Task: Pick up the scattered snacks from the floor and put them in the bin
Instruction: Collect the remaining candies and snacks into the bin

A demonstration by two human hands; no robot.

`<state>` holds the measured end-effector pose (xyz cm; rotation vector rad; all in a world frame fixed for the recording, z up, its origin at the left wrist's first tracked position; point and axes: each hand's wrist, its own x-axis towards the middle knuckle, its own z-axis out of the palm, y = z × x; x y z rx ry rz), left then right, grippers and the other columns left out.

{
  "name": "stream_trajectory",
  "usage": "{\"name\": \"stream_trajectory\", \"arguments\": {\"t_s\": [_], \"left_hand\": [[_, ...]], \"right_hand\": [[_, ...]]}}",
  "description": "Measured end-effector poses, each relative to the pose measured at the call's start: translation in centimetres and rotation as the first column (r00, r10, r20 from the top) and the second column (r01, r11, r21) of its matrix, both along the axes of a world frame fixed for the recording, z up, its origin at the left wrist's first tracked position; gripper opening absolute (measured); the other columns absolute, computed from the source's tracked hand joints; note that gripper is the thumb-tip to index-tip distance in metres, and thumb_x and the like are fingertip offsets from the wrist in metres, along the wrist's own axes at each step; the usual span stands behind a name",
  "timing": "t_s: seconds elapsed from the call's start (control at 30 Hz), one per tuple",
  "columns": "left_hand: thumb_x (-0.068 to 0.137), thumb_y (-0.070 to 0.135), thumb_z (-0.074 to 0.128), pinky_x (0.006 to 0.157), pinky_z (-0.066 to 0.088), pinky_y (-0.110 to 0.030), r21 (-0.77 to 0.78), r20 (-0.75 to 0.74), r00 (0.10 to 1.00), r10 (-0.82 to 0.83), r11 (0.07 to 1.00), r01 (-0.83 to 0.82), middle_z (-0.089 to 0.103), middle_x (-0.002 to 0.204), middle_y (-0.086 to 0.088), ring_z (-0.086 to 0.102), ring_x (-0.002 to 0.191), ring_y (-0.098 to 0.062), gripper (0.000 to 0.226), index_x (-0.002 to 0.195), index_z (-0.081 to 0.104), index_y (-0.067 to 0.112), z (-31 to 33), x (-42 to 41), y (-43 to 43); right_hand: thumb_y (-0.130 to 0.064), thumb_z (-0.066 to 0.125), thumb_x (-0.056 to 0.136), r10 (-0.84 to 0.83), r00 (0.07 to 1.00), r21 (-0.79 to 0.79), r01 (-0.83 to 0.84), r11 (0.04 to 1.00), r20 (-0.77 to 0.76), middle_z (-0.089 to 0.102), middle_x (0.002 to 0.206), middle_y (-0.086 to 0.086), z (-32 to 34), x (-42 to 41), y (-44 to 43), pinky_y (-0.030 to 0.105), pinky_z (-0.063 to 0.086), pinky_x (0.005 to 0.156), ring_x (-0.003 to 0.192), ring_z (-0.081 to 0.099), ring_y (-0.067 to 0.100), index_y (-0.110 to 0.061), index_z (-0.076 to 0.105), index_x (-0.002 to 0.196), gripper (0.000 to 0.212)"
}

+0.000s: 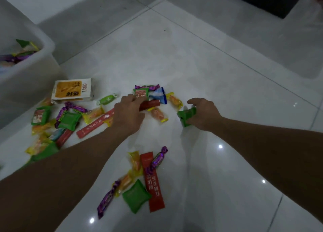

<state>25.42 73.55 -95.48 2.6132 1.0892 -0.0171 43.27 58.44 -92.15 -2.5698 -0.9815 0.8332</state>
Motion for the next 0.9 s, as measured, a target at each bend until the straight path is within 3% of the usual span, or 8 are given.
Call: {"name": "stream_trajectory", "arguments": {"t_s": [0.2, 0.43, 0.63, 0.8, 0.9], "left_hand": [[0.087, 0.029, 0.064, 0.088, 0.041, -0.041, -0.069, 0.04, 0.994, 0.099, 0.993, -0.096, 0.053, 0.117, -0.012, 0.048, 0.11, -0.032, 0.046, 0.132, 0.054, 0.026, -0.3, -1.0, -0.1], [0.077, 0.02, 0.076, 0.08, 0.042, -0.031, -0.265, 0.091, 0.969, 0.228, 0.944, -0.197, 0.065, 0.112, -0.012, 0.06, 0.102, -0.03, 0.047, 0.122, 0.06, 0.018, 0.7, -1.3, -0.3], [0.083, 0.024, 0.07, 0.069, 0.035, -0.027, -0.273, 0.074, 0.968, 0.242, 0.938, -0.214, 0.068, 0.106, -0.013, 0.061, 0.099, -0.03, 0.028, 0.108, 0.067, 0.012, 0.5, -1.9, -0.5], [0.089, 0.023, 0.064, 0.065, 0.031, -0.026, -0.314, 0.101, 0.954, 0.282, 0.919, -0.238, 0.066, 0.101, -0.015, 0.06, 0.094, -0.029, 0.022, 0.103, 0.066, 0.006, 1.2, -2.2, -0.6], [0.089, 0.023, 0.064, 0.063, 0.03, -0.025, -0.357, 0.172, 0.932, 0.321, 0.902, -0.245, 0.066, 0.096, -0.011, 0.06, 0.091, -0.026, 0.022, 0.104, 0.067, 0.008, 1.9, -2.5, -0.2]], "right_hand": [[-0.018, 0.084, 0.069, 0.024, 0.999, -0.021, -0.023, 1.0, 0.038, 0.055, 0.127, 0.006, -0.4, 0.2, 0.3, 0.018, 0.036, 0.081, 0.115, 0.052, 0.021, -0.017, 0.061, 0.123, 0.059], [-0.015, 0.085, 0.068, 0.048, 0.997, -0.034, -0.046, 0.998, 0.052, 0.055, 0.124, 0.011, 0.3, -0.6, 1.0, 0.026, 0.044, 0.087, 0.113, 0.053, 0.025, -0.011, 0.065, 0.12, 0.056], [-0.015, 0.085, 0.07, -0.008, 0.998, -0.013, 0.007, 1.0, -0.058, 0.051, 0.121, 0.009, 0.5, -1.3, 1.6, 0.023, 0.046, 0.078, 0.095, 0.05, 0.018, -0.014, 0.066, 0.111, 0.045], [-0.014, 0.083, 0.072, -0.028, 0.996, 0.048, 0.033, 0.998, -0.09, 0.048, 0.109, 0.004, 1.3, -1.9, 2.0, 0.025, 0.047, 0.078, 0.093, 0.05, 0.017, -0.014, 0.066, 0.11, 0.041], [-0.013, 0.085, 0.069, -0.082, 0.992, 0.112, 0.093, 0.989, -0.101, 0.05, 0.105, 0.003, 2.2, -2.5, 2.6, 0.023, 0.048, 0.067, 0.087, 0.052, 0.016, -0.014, 0.068, 0.106, 0.041]]}}
